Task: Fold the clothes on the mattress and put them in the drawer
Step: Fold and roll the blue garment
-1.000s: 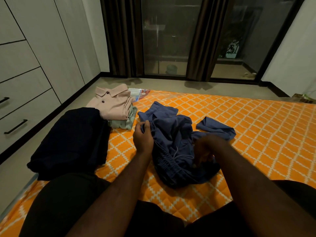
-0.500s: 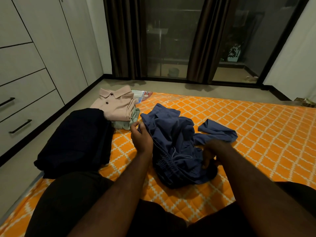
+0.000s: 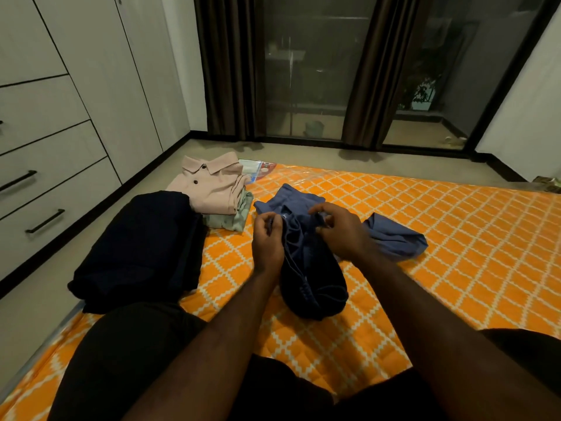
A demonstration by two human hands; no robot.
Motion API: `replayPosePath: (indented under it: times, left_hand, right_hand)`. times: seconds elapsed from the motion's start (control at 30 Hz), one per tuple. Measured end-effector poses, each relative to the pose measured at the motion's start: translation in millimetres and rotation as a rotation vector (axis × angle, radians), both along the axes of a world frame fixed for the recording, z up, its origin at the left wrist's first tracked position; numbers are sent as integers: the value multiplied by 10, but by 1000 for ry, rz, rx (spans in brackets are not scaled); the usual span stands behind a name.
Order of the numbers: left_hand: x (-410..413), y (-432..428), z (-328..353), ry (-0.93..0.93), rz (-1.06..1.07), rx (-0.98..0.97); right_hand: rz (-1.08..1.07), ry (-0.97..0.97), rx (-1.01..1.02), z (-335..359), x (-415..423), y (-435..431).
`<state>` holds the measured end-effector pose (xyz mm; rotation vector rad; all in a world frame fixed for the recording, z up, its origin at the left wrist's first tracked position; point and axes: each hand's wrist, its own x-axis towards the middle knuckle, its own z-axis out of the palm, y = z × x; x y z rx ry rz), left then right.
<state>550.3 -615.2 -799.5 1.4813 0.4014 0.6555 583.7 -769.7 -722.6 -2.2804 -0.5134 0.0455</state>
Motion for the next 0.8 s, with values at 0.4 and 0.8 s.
replayPosePath:
  times: [0.4, 0.8]
  left_hand:
    - [14, -26, 44, 59, -20, 205]
    - [36, -9, 111, 96, 38, 327]
  right_hand:
    - [72, 7, 138, -26, -83, 106]
    - [201, 124, 241, -115, -129, 131]
